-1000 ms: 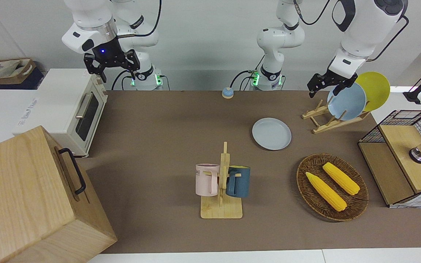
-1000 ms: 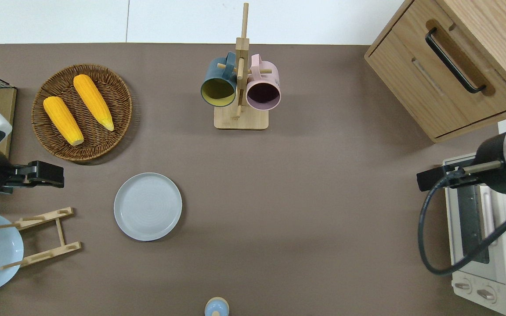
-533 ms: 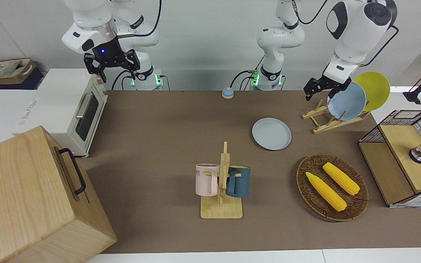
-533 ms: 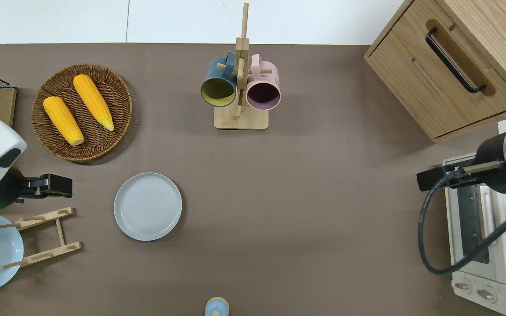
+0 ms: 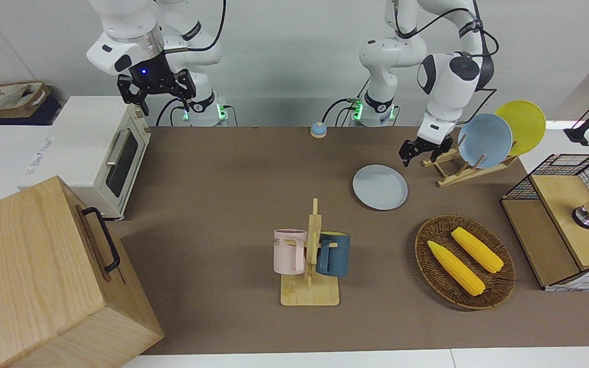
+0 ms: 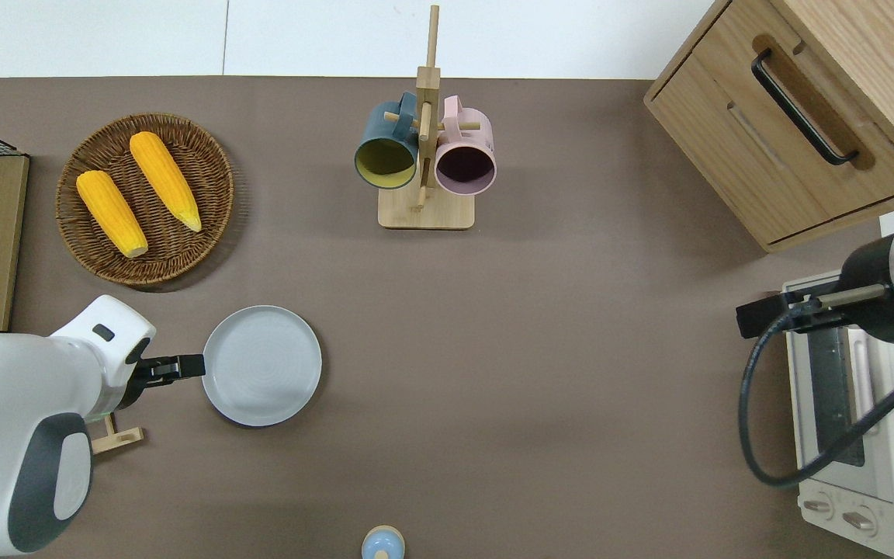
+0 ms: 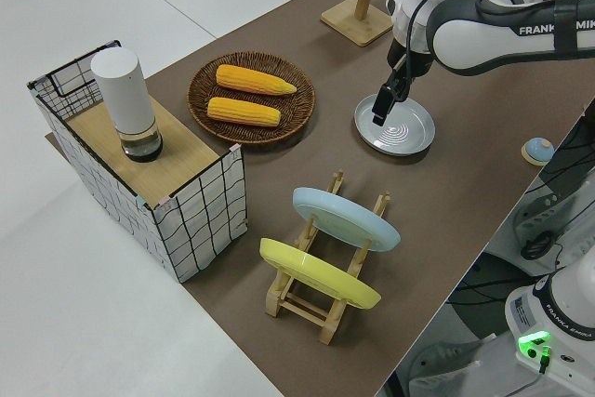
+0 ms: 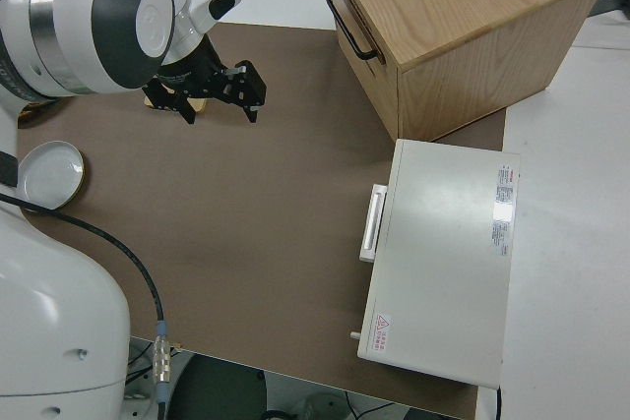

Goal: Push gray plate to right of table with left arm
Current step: 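Push the gray plate with the left gripper away from the basket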

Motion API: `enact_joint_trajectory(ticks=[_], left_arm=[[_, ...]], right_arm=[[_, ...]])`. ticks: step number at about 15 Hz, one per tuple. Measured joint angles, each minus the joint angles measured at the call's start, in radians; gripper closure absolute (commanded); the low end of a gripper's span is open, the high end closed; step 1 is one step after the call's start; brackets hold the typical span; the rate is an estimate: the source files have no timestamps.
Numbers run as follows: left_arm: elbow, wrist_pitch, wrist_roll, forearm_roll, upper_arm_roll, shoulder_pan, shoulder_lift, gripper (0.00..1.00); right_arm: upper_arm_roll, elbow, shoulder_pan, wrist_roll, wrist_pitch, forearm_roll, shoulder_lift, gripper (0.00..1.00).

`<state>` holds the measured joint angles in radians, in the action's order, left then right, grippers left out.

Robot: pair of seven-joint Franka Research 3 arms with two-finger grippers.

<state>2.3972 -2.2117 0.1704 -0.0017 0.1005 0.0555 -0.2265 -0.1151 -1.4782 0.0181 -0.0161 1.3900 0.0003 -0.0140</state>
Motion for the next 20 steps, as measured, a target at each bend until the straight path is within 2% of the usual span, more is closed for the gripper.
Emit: enact_joint_trajectory(ticks=[3,7,9,10,11,12,14,20], left_arm=[[0.071,-0.12,0.008,0.0,0.0,0.0,0.015,0.0],[0.135,-0.287,0.047,0.0,0.003,0.0,0.082,0.02],[0.156,-0.341,0.057,0.0,0.009,0.0,0.111,0.16],[0.16,-0.36,0.063,0.0,0.012,0.0,0.125,0.43],[0.162,-0.376,0.067,0.0,0.013,-0.001,0.138,0.81],[0.162,-0.389,0.071,0.0,0.015,-0.004,0.149,1.0],[0.162,-0.403,0.105,0.0,0.015,-0.013,0.168,1.0],[0.161,-0.403,0.122,0.0,0.016,-0.016,0.159,1.0]], right_arm=[[0.0,0.0,0.0,0.0,0.0,0.0,0.0,0.017],[0.0,0.0,0.0,0.0,0.0,0.0,0.0,0.017],[0.0,0.0,0.0,0.0,0.0,0.0,0.0,0.017],[0.0,0.0,0.0,0.0,0.0,0.0,0.0,0.017],[0.0,0.0,0.0,0.0,0.0,0.0,0.0,0.017],[0.0,0.0,0.0,0.0,0.0,0.0,0.0,0.017],[0.0,0.0,0.0,0.0,0.0,0.0,0.0,0.017],[0.0,0.0,0.0,0.0,0.0,0.0,0.0,0.017]])
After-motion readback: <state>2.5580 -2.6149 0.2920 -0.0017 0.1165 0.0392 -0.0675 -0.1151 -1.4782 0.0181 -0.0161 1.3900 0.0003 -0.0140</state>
